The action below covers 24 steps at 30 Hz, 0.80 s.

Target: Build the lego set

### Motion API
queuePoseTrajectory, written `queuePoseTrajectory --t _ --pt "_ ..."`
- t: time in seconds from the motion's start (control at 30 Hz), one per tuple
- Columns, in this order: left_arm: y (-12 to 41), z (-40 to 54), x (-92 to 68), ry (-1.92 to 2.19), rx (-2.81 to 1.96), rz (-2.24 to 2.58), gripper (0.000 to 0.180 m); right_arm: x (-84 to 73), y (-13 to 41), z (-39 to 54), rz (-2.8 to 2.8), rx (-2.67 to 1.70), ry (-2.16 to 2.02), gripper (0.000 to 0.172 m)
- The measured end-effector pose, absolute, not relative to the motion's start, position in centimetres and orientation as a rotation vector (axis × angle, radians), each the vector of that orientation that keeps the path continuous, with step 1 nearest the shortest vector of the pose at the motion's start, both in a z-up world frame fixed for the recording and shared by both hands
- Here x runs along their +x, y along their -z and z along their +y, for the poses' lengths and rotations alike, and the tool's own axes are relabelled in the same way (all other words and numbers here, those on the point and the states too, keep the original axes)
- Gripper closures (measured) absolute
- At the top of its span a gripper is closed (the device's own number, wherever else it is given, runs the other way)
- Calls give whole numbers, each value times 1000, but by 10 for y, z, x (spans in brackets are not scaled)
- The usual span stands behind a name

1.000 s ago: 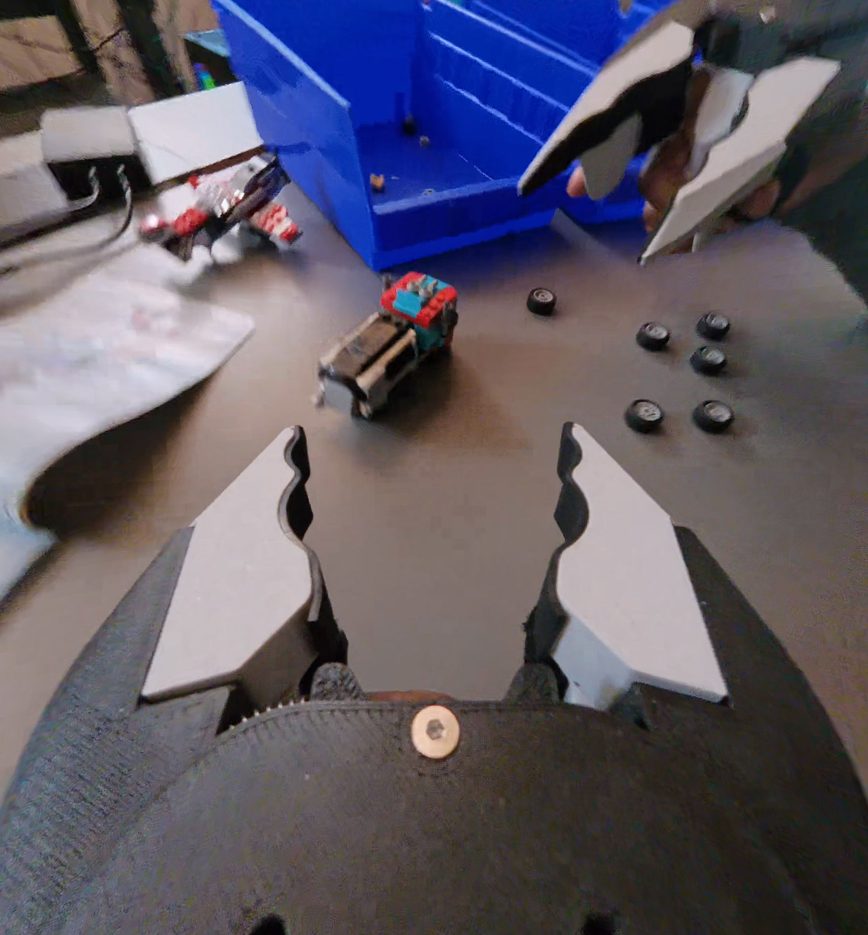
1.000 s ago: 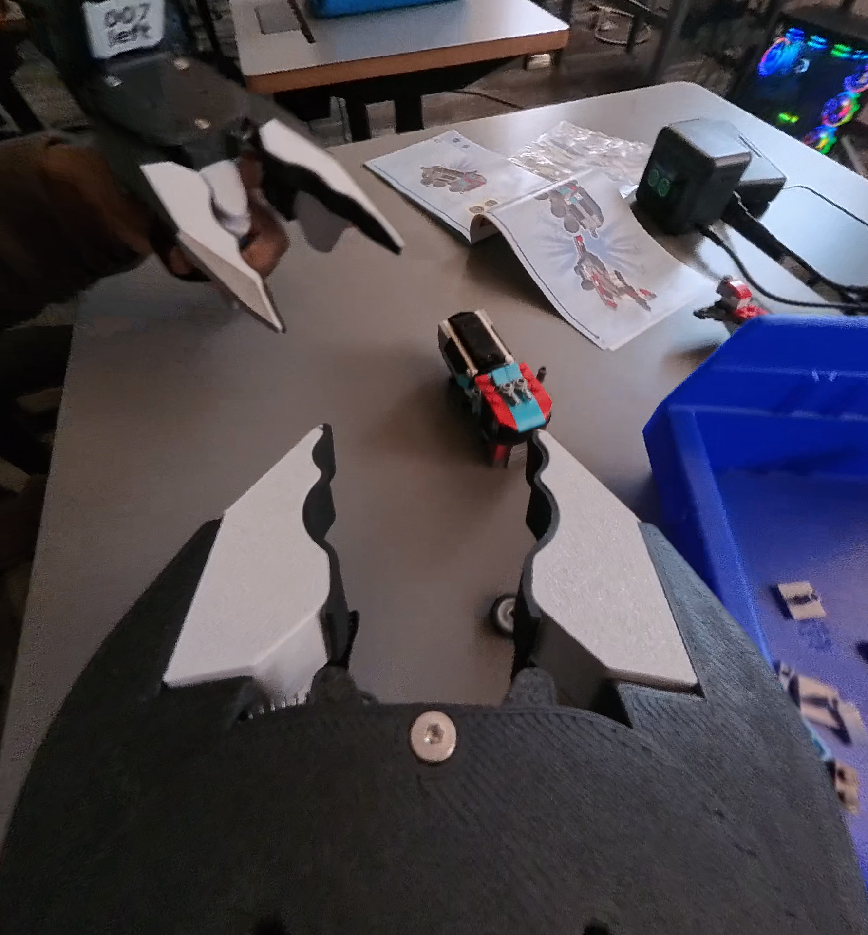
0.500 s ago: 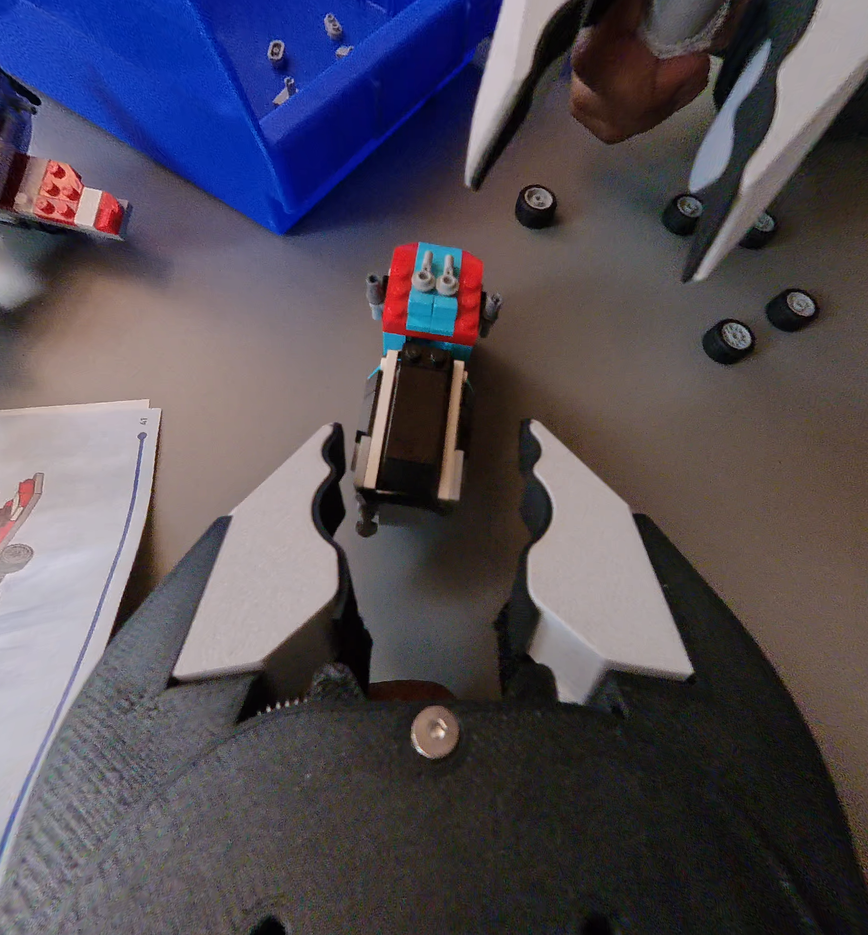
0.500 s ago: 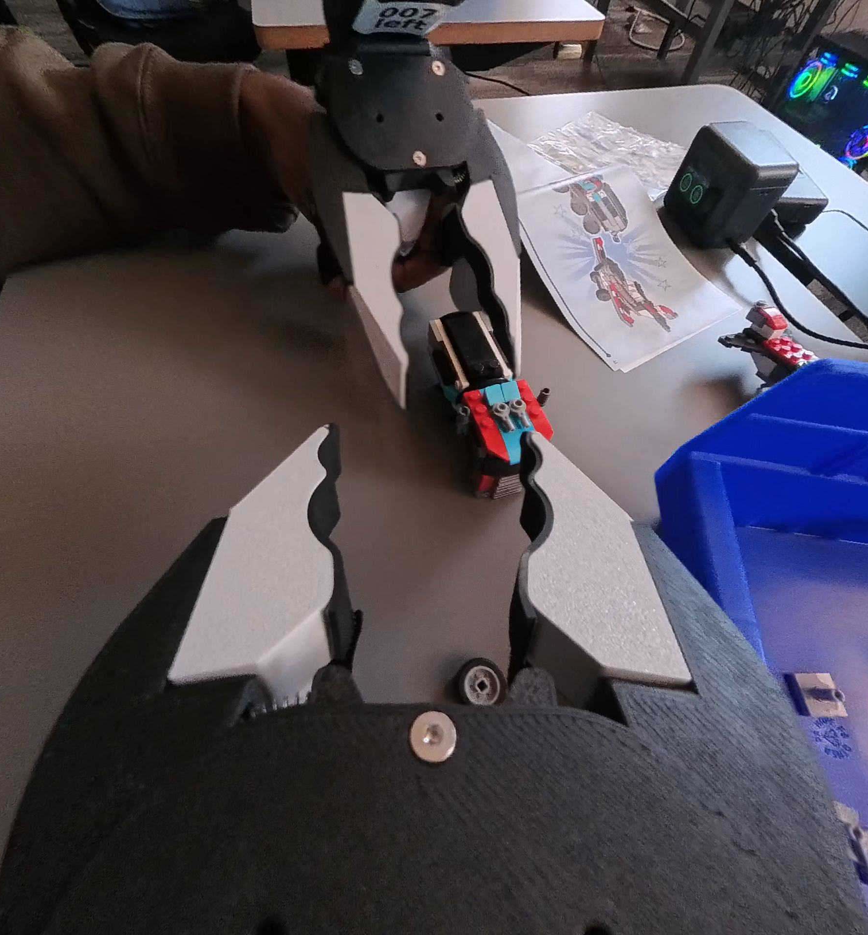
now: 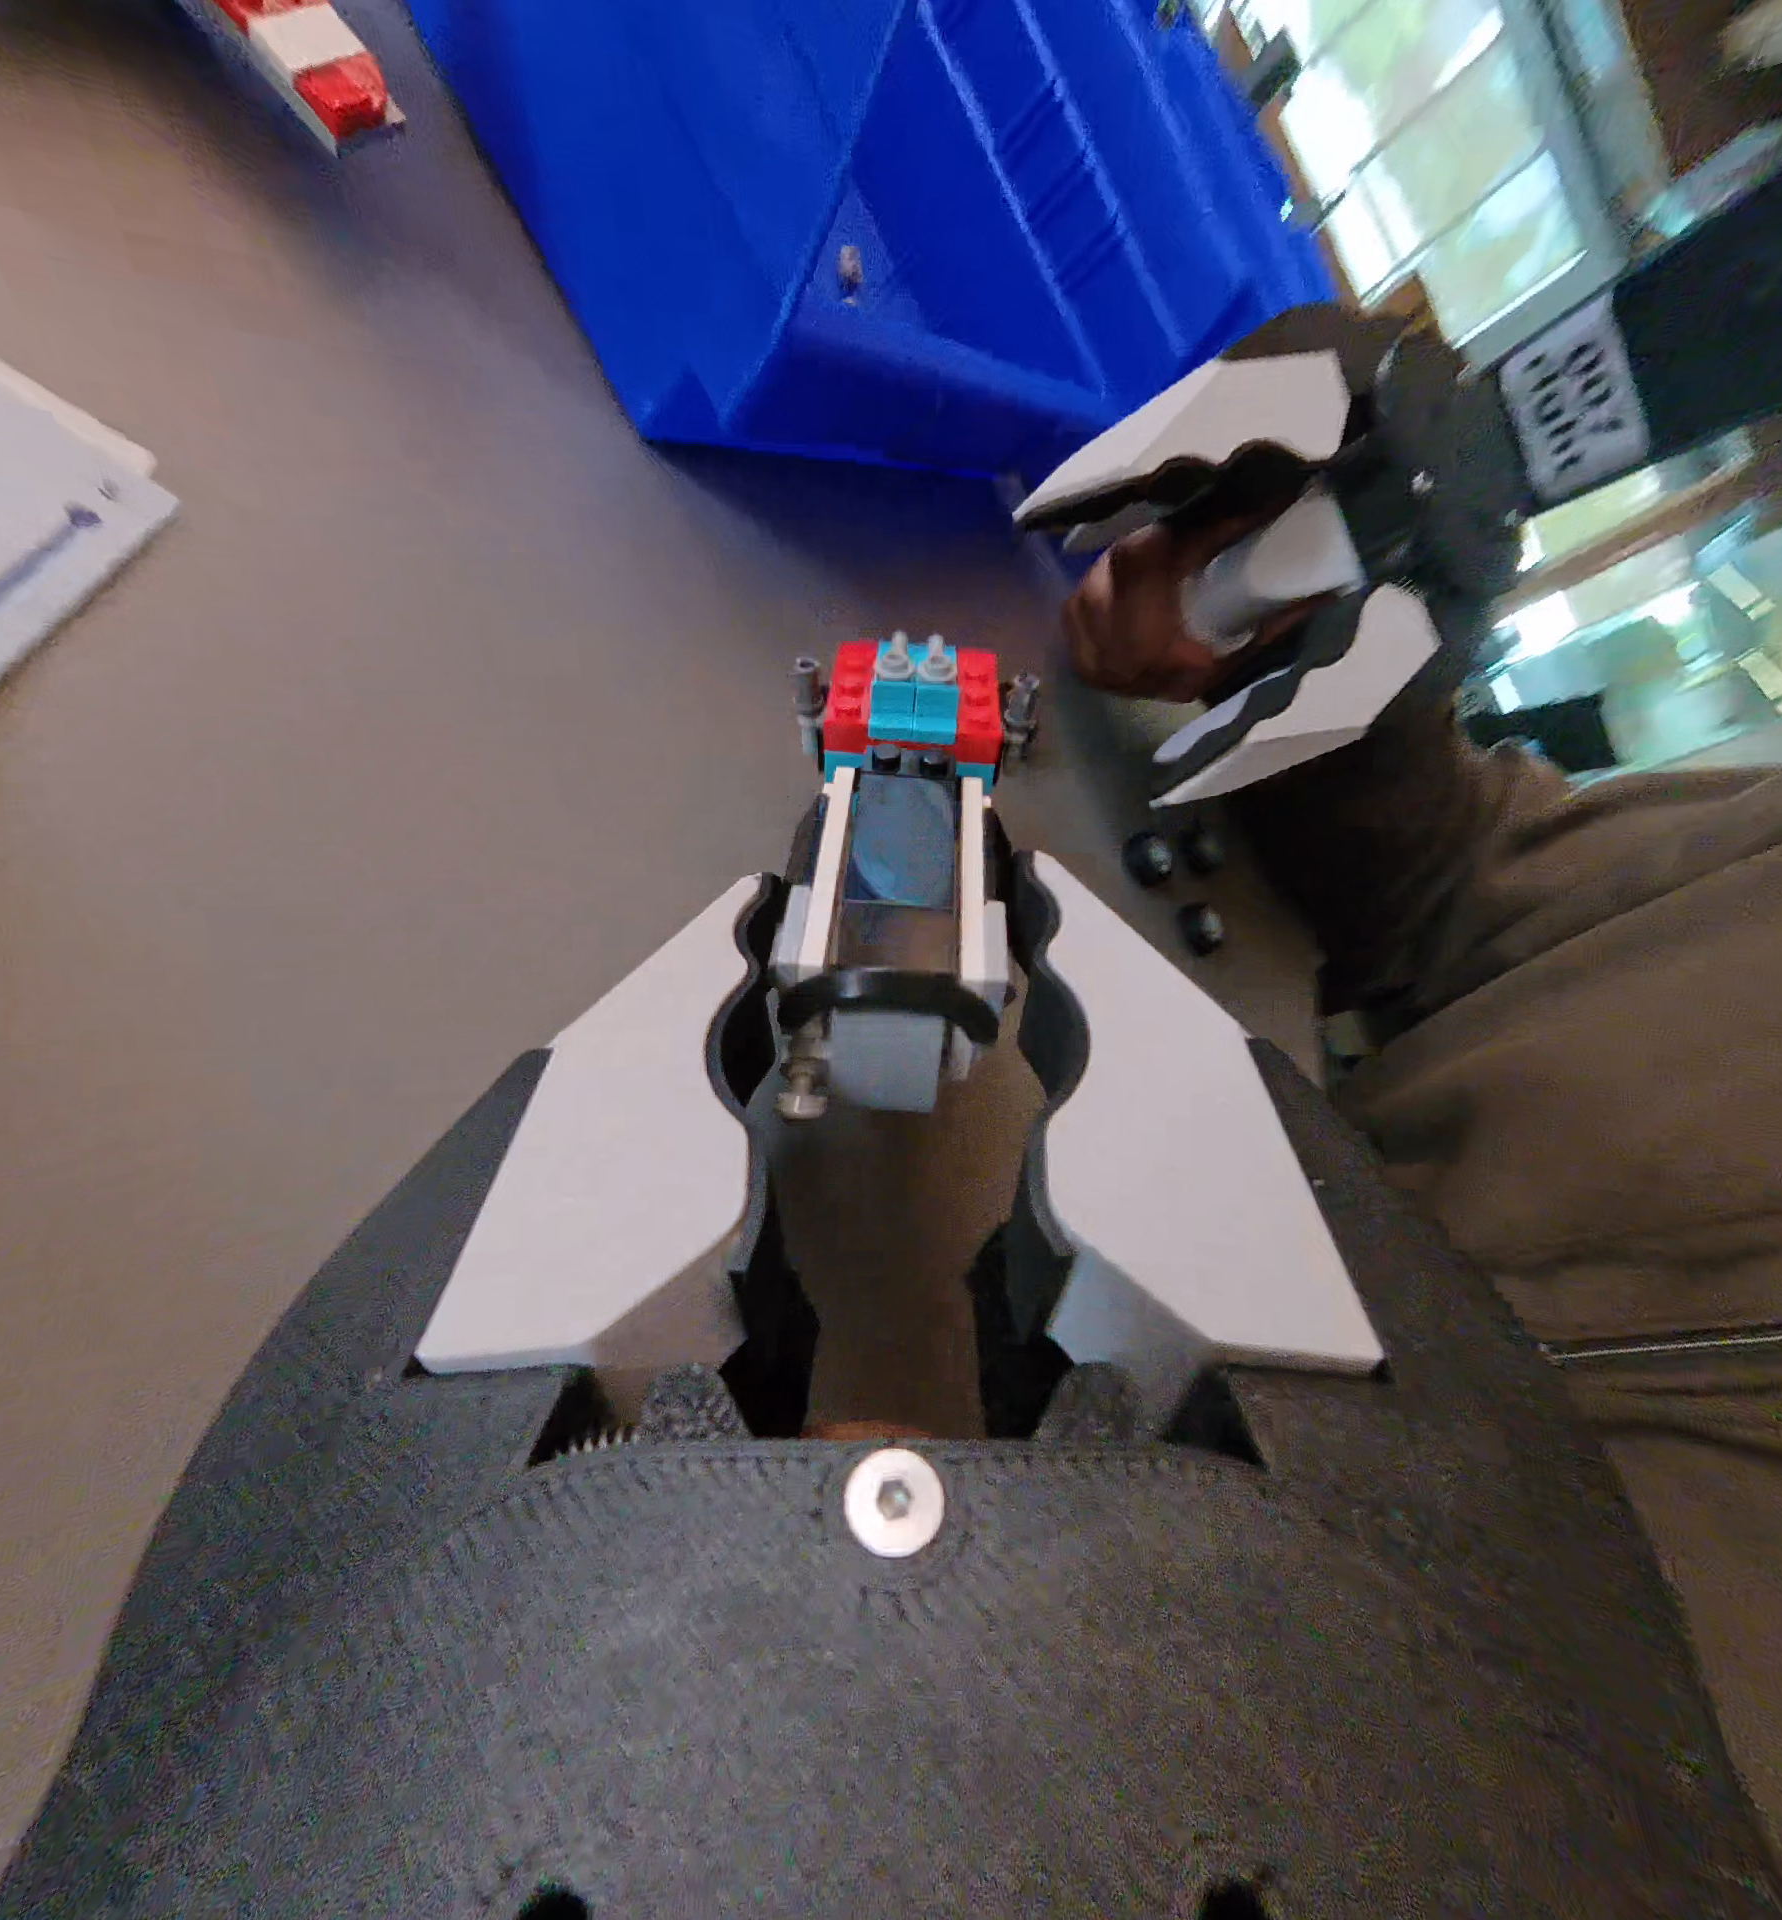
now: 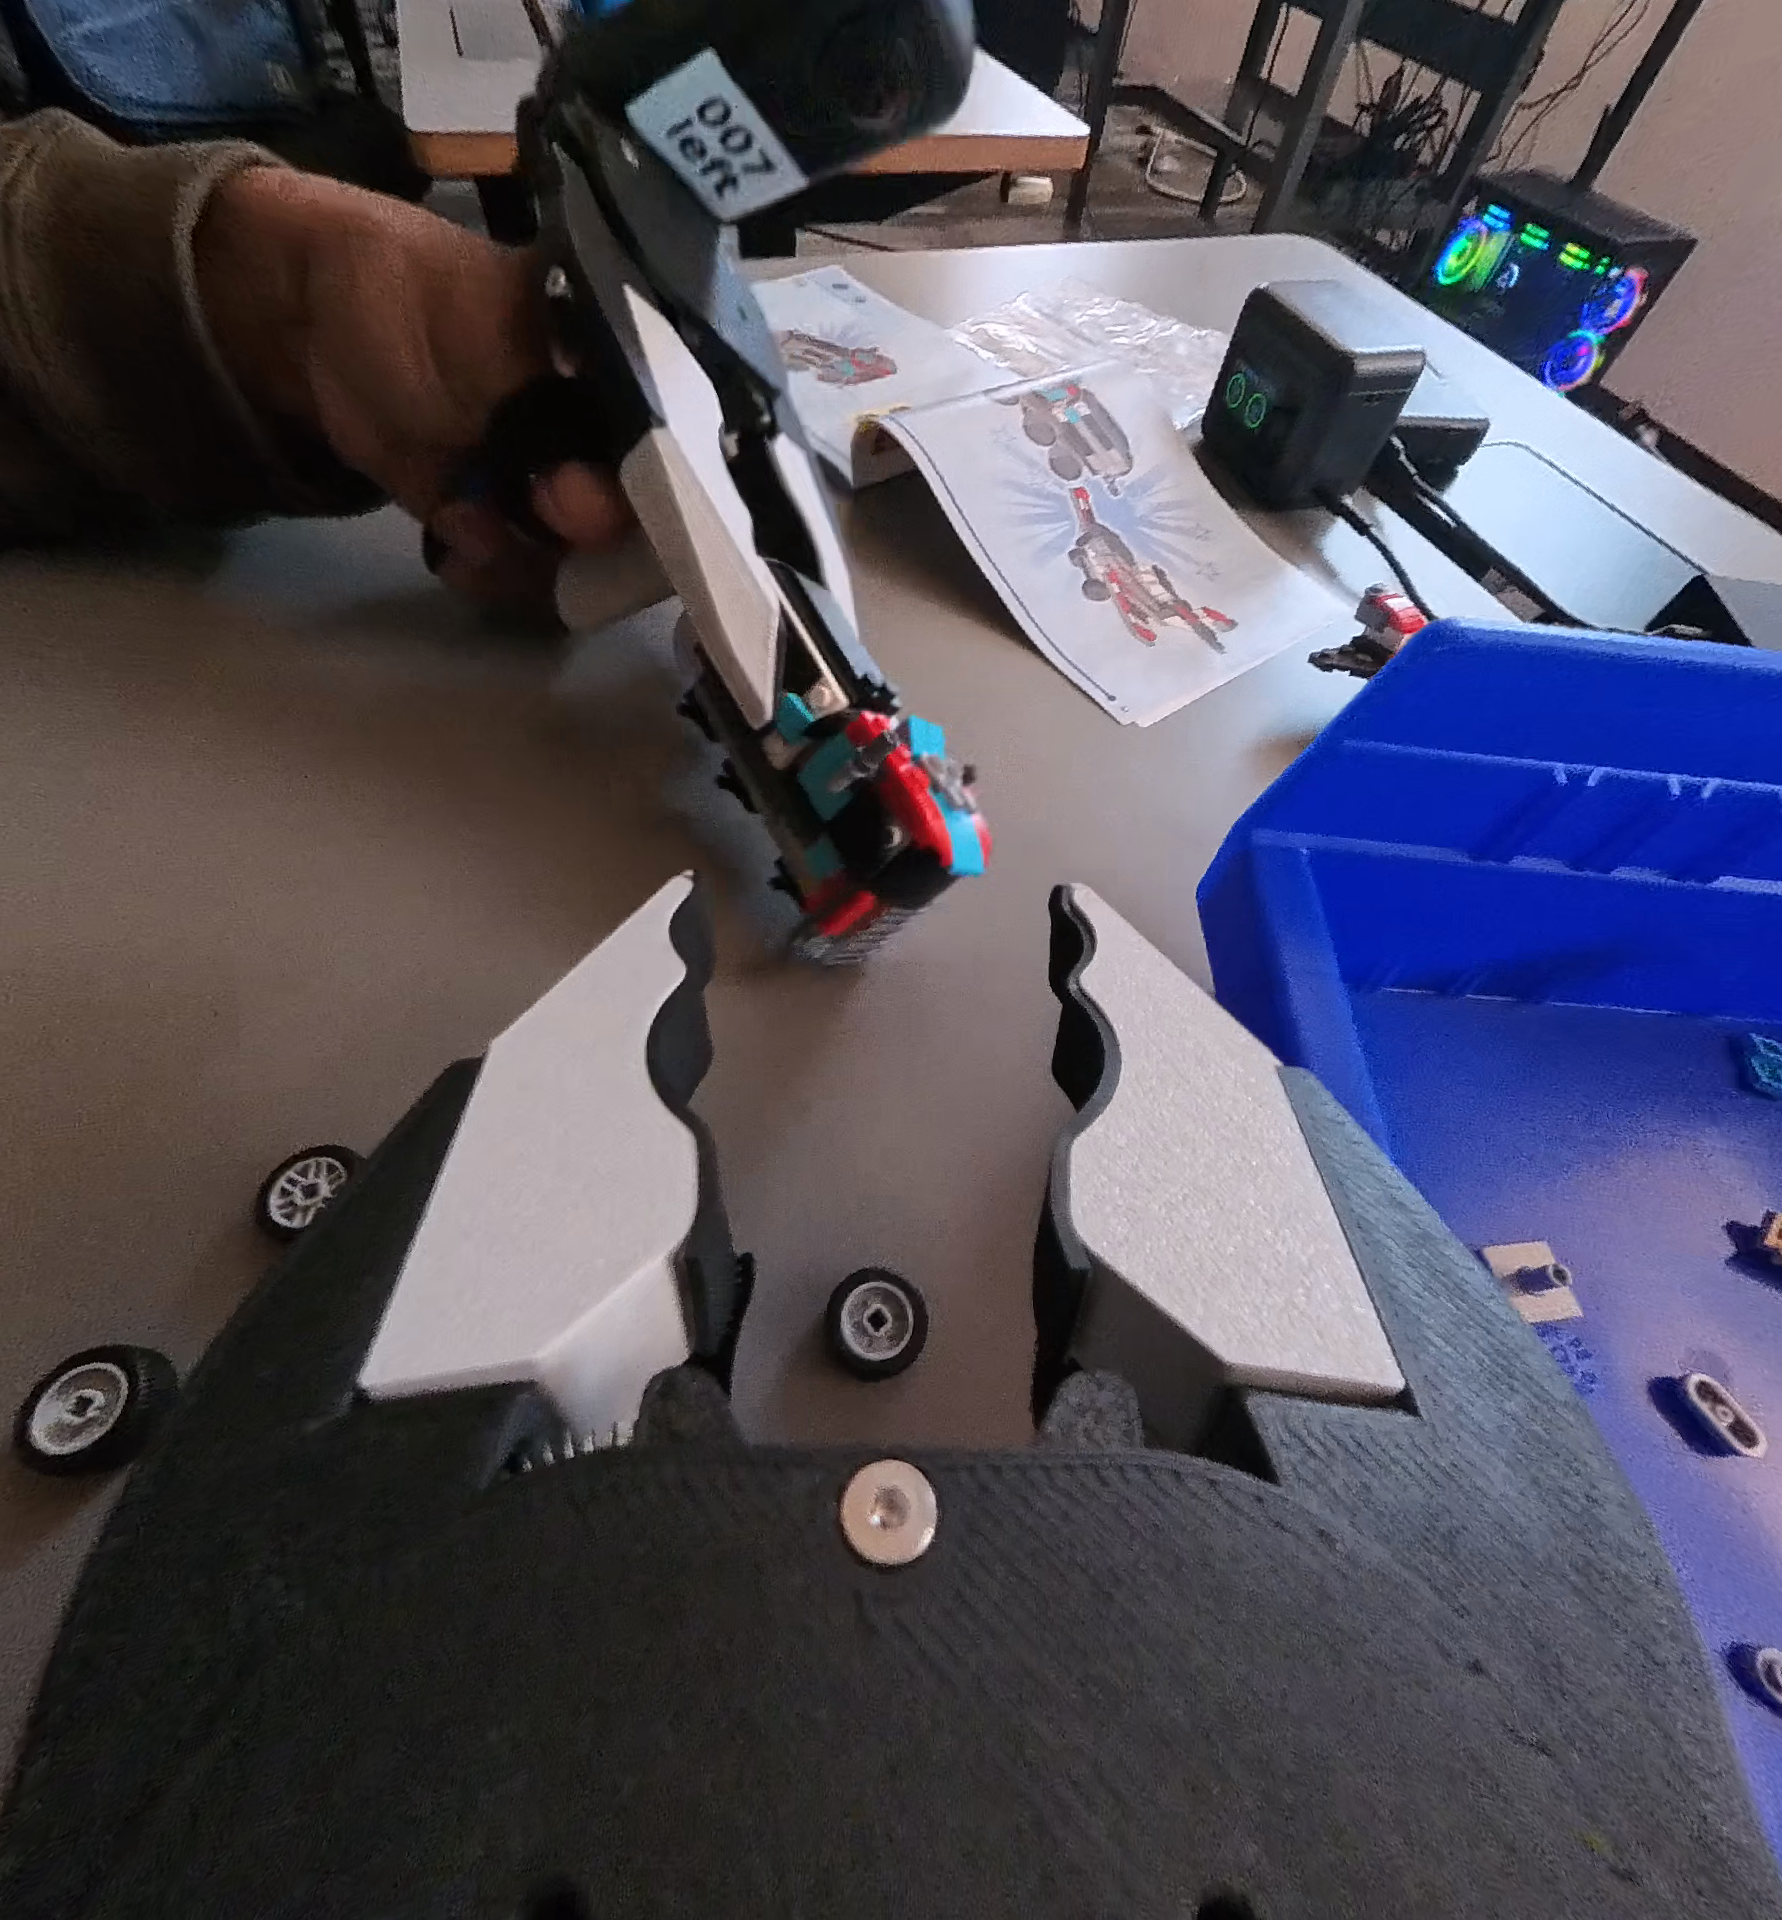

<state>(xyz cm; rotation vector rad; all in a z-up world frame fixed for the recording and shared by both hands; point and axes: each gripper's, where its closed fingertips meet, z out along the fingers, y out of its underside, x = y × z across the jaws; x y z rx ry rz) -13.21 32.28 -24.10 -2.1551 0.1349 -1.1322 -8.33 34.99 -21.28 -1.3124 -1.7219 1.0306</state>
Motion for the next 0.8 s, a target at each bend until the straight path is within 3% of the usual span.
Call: queuePoseTrajectory --t 0.23,0.7,0.8 --pt "237 321 -127 1294 -2093 -33 133 -88 221 339 -1772 -1239 -1015 102" --pt "238 323 -121 1351 -2086 -119 134 -106 254 340 -1982 -1005 -607 98" --pt "238 322 -116 1380 -2081 -117 133 -109 260 337 -2015 -979 -595 110"
